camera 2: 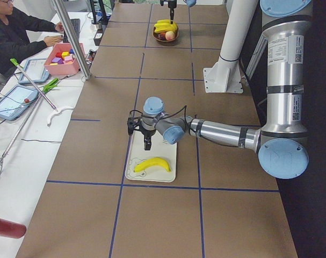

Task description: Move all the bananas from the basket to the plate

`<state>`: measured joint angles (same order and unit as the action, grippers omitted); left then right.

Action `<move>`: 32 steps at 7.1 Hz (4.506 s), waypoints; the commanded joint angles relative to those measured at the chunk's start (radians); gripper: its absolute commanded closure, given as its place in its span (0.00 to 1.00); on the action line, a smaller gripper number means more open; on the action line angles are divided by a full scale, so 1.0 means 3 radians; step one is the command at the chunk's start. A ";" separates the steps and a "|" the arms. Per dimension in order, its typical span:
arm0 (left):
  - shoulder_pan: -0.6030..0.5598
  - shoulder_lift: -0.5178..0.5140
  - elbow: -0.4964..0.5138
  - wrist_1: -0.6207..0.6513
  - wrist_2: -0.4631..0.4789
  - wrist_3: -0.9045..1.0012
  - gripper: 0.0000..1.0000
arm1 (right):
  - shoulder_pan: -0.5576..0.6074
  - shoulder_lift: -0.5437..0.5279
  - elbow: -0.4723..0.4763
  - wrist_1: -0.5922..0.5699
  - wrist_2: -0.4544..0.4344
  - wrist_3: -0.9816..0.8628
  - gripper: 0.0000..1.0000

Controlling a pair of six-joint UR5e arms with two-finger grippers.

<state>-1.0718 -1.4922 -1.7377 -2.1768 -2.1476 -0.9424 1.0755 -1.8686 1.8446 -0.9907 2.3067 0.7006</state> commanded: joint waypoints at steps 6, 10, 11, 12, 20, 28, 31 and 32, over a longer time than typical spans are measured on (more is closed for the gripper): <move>-0.0001 0.0009 -0.0057 0.0005 -0.0005 -0.0008 0.00 | 0.0386 -0.0228 0.0348 0.0030 0.0047 -0.0161 0.99; 0.0009 -0.0006 -0.0230 0.0005 -0.0112 -0.0191 0.00 | 0.1012 0.0116 0.0621 -0.0057 0.0982 -0.0414 1.00; 0.0029 -0.0214 -0.0256 0.0000 -0.0173 -0.0516 0.00 | 0.0673 0.0609 0.0601 -0.0249 0.0963 0.0007 1.00; 0.0060 -0.0479 -0.0262 -0.0045 -0.0184 -0.0990 0.00 | 0.0208 0.1130 0.0550 -0.0292 0.0730 0.0781 1.00; 0.1113 -0.2137 0.0100 -0.0961 -0.0037 -0.3148 0.01 | -0.1800 0.2695 0.0361 -0.0292 -0.1036 0.1955 0.99; 0.1599 -0.2261 0.0112 -0.0997 0.0506 -0.2752 1.00 | -0.1831 0.2711 0.0350 -0.0267 -0.1052 0.1960 0.95; 0.1589 -0.2256 0.0091 -0.0956 0.0506 -0.2744 1.00 | -0.1826 0.2706 0.0366 -0.0272 -0.1052 0.1996 0.00; 0.1553 -0.2251 0.0091 -0.0951 0.0496 -0.2749 1.00 | -0.1806 0.2711 0.0386 -0.0272 -0.1052 0.1990 0.00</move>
<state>-0.5976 -2.1688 -1.7096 -2.4663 -1.9964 -1.7671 0.5289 -1.0560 1.9550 -1.0722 1.9911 1.2986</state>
